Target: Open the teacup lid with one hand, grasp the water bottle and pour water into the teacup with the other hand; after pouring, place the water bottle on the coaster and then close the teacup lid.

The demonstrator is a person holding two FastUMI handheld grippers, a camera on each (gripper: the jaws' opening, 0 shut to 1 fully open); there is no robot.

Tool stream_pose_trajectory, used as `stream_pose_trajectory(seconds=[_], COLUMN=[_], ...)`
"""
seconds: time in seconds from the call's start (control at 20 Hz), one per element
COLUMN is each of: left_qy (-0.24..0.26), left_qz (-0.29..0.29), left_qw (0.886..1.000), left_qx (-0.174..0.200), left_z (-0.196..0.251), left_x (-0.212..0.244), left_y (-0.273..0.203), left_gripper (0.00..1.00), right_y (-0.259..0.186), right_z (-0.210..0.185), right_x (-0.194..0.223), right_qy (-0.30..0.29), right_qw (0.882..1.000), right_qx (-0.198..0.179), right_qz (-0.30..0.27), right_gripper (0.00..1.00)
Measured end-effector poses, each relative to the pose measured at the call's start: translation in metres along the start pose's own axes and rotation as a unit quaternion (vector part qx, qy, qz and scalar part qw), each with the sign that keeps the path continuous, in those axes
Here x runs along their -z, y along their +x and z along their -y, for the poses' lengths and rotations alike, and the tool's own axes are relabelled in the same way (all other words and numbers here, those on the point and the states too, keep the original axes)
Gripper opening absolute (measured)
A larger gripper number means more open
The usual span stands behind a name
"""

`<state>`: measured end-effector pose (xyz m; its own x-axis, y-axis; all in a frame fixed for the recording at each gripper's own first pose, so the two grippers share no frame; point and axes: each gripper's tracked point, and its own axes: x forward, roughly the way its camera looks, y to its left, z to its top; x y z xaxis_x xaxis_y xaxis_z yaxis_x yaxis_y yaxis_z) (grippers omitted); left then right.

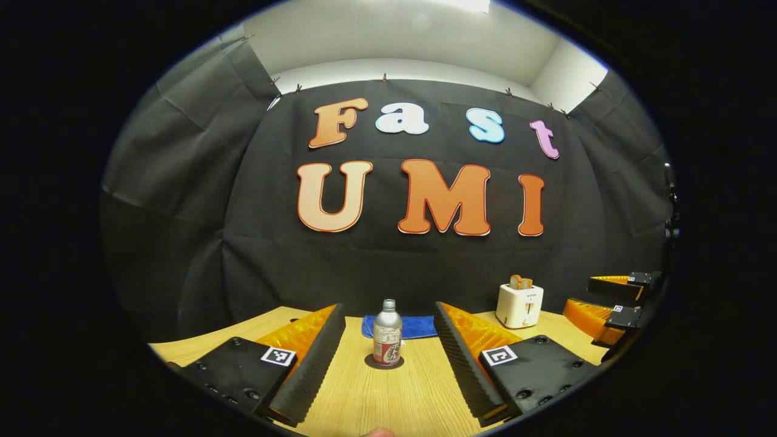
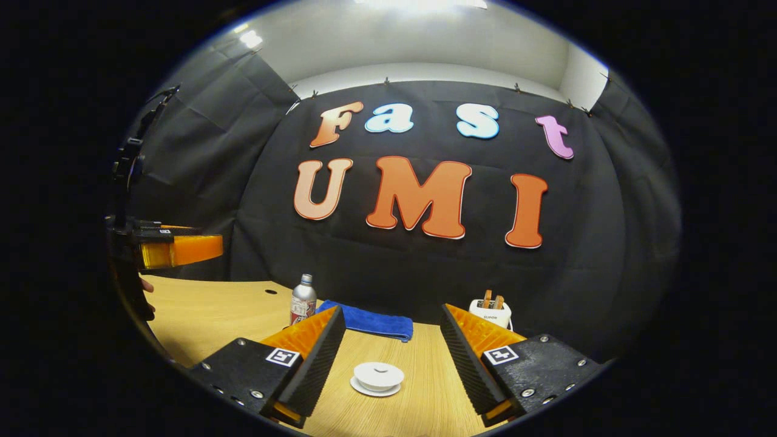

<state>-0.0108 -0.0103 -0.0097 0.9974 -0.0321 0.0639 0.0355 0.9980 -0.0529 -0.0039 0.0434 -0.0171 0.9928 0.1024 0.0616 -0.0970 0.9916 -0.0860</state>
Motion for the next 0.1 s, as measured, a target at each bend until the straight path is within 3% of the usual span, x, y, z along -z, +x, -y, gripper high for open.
stream_pose_trajectory(seconds=[0.1], left_qy=[0.001], left_qz=[-0.002], left_qw=[1.000], left_qx=[-0.009], left_z=[-0.0036], left_x=[0.0029], left_y=[-0.0101], left_gripper=[0.95], right_y=[-0.0020], right_z=[-0.0053], right_x=[-0.0009], right_qy=[-0.007], right_qw=[1.000], right_qx=[0.000], right_qz=[0.003], right_gripper=[0.95])
